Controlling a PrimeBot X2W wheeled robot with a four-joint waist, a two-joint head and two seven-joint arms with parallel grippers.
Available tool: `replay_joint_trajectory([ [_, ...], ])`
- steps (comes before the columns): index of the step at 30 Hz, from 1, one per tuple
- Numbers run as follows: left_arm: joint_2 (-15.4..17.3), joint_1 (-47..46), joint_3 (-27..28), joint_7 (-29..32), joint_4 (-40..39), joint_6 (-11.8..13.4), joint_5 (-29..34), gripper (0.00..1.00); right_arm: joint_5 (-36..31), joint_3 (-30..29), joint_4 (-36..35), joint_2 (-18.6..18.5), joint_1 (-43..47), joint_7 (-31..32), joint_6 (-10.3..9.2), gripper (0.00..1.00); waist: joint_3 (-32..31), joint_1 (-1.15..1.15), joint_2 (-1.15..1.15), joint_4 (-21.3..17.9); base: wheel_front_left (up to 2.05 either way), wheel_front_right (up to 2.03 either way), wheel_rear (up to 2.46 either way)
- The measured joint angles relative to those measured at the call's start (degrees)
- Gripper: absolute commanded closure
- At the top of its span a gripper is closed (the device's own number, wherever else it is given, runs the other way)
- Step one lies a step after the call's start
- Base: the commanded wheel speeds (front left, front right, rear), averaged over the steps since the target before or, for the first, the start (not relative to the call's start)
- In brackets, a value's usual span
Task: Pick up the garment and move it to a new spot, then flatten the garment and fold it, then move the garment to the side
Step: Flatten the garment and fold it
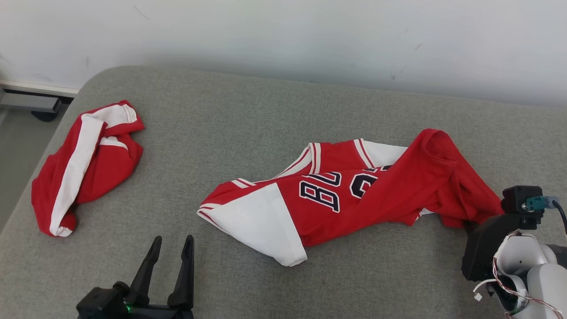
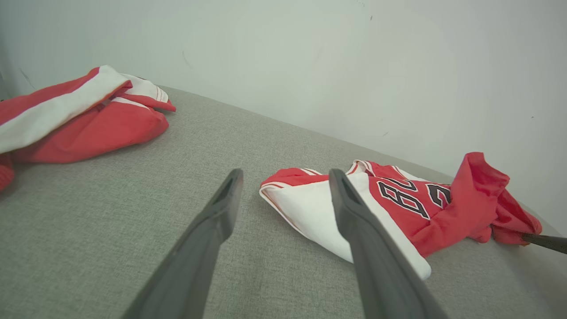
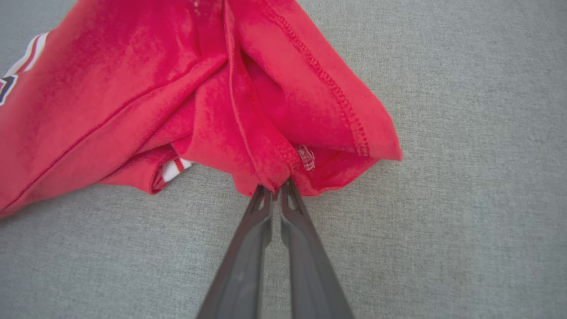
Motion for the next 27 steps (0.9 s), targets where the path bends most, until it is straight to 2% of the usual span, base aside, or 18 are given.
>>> replay_joint_trajectory([
  [7,0.0,-0.05,0.47,0.0,-0.03,0.0,-0.03,0.0,-1.46,-1.19,-1.8,0.01,-0.29,-0.8,0.0,1.0,0.25,0.0,0.0,-0.06,0.0,0.0,0.0],
  [10,-0.01,-0.05,0.7,0.0,-0.02,-0.01,-0.03,0.0,1.44,-0.78,-4.31,-0.02,-0.16,0.8,0.0,1.0,0.15,0.01,0.0,-0.32,0.0,0.0,0.0],
  [14,-0.01,-0.04,0.99,0.0,0.04,-0.08,-0.03,0.0,4.17,0.36,-10.32,0.09,2.06,5.79,0.0,1.0,-0.11,0.0,0.0,-0.82,0.0,0.0,0.0],
  [21,-0.04,0.0,1.03,0.0,0.24,-0.08,-0.02,0.0,9.26,-1.82,-21.56,0.01,6.92,17.49,0.0,1.0,-0.54,0.0,0.0,-1.67,0.0,0.0,0.0],
  [27,-0.05,0.01,0.99,0.0,0.46,-0.08,-0.02,0.0,14.38,-8.09,-27.03,0.04,12.29,27.92,0.0,1.0,-0.78,0.0,0.0,-1.76,0.0,0.0,0.0],
])
